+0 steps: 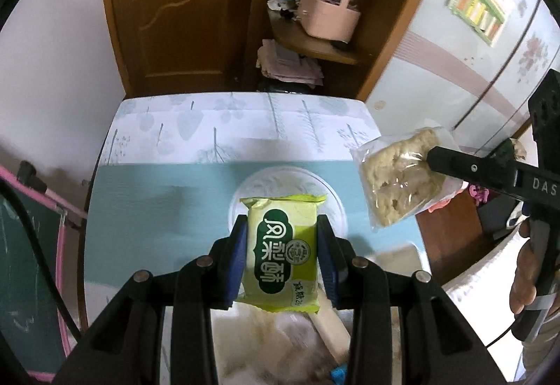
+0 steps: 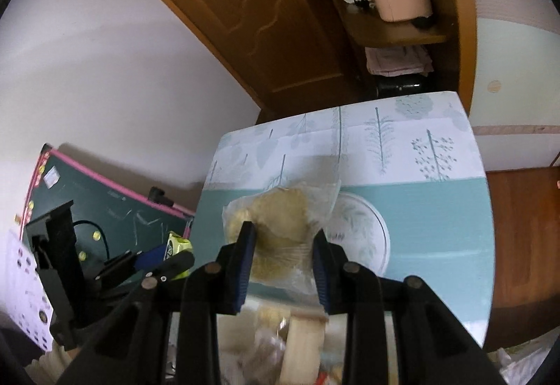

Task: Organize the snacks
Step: 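Carry both snacks over the white tray and release them inside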

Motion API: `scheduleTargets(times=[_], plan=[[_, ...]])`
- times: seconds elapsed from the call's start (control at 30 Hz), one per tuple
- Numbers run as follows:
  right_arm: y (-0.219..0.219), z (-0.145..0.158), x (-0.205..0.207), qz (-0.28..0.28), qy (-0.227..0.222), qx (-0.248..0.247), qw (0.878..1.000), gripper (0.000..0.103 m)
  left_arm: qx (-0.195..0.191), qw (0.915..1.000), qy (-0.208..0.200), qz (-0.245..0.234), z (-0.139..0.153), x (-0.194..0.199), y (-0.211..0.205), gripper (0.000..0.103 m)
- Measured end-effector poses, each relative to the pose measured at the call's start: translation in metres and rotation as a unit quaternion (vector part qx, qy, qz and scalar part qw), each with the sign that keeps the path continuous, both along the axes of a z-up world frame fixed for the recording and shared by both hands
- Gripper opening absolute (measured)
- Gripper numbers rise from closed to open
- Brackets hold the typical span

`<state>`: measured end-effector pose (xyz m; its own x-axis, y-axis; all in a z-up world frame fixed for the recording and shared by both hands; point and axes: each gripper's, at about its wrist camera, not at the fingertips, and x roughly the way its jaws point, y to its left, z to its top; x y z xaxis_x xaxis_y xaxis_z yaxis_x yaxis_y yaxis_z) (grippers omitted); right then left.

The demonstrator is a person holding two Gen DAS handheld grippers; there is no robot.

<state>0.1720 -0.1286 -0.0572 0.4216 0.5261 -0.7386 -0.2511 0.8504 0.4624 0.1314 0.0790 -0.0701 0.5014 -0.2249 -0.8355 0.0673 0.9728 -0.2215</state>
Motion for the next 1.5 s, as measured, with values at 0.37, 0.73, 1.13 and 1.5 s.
scheduleTargets(times=[0.37,0.73,1.13,1.5], plan=[[-0.029,0.017,-0.095,0.017,-0.016,-0.001,1.000,0.031,0.016,0.9998,-0.007,0.013,0.019,-0.083,-0.032,0.036],[-0.039,-0.009,-0.142,0.019,0.008,-0.041,0.999,0.031,0.021,0.9984,0.033,0.040,-0.008,-0.115,-0.033,0.036],[-0.022,-0.031,-0.162,0.038,0.024,-0.074,0.996,0.031,0.027,0.9978,0.054,0.027,-0.023,-0.120,-0.047,0.036],[-0.012,-0.026,-0.169,0.040,0.004,-0.098,0.994,0.031,0.037,0.9978,0.052,0.018,-0.023,-0.120,-0.057,0.038]])
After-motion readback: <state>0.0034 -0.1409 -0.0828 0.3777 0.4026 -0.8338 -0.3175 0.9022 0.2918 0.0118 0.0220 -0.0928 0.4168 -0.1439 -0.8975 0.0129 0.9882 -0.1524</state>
